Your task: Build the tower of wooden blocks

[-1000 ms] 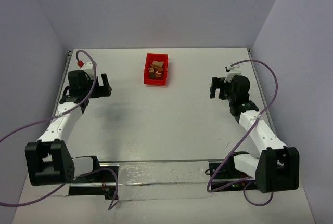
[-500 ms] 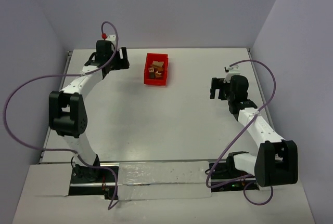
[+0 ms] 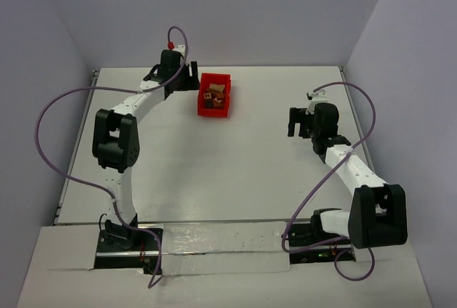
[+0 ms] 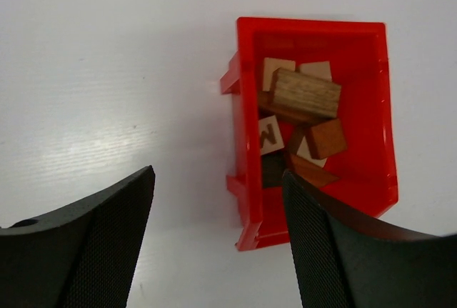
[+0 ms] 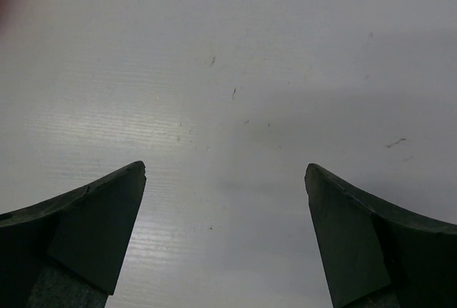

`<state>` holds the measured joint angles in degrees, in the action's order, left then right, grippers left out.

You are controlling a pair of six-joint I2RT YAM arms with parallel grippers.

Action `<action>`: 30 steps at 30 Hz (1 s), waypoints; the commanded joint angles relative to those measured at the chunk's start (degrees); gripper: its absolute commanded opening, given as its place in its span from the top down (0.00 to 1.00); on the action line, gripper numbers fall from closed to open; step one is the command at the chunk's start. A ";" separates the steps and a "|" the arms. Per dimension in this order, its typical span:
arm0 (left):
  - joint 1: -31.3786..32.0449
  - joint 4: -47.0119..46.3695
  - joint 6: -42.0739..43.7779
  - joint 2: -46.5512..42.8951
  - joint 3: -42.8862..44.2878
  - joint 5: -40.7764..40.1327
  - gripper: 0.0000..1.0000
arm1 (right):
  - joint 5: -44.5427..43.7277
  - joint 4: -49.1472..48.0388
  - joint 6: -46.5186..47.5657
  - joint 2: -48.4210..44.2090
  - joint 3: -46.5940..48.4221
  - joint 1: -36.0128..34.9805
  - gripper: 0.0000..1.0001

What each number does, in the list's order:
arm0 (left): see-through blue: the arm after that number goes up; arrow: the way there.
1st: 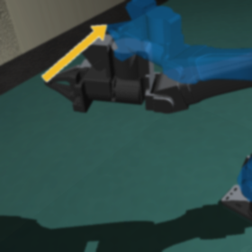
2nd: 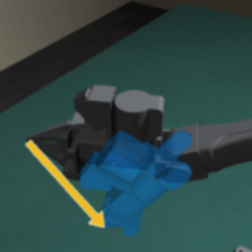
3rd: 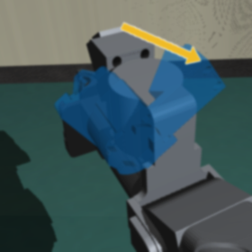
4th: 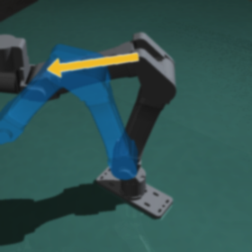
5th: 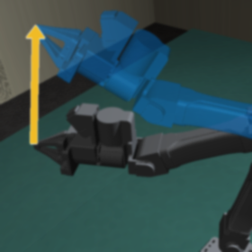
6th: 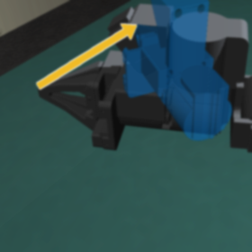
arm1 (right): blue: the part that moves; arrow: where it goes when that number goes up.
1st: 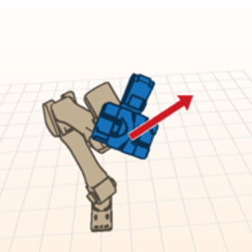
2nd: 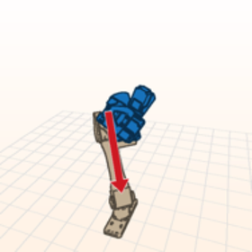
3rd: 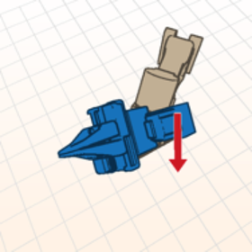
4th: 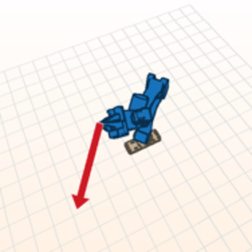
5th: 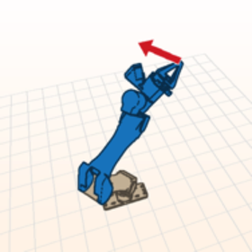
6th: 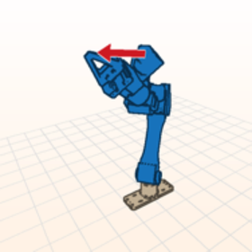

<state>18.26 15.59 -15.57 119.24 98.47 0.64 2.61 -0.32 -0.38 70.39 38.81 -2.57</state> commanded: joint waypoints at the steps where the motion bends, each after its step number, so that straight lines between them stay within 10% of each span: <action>1: 1.11 -0.75 -1.75 3.18 4.77 -0.29 0.23 | -0.33 -1.61 -0.32 -0.25 2.58 0.65 0.00; 16: 4.94 -1.53 -0.08 9.34 8.05 -7.49 0.31 | 0.11 -1.35 -0.23 0.01 2.76 1.51 0.00; 30: 5.12 -2.95 -0.08 11.51 9.40 -12.60 0.59 | 0.38 -1.08 -0.58 0.36 3.11 1.95 0.00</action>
<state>23.22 15.01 -15.87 129.73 104.71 -10.21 2.88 -0.34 -0.40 70.48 39.00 -1.08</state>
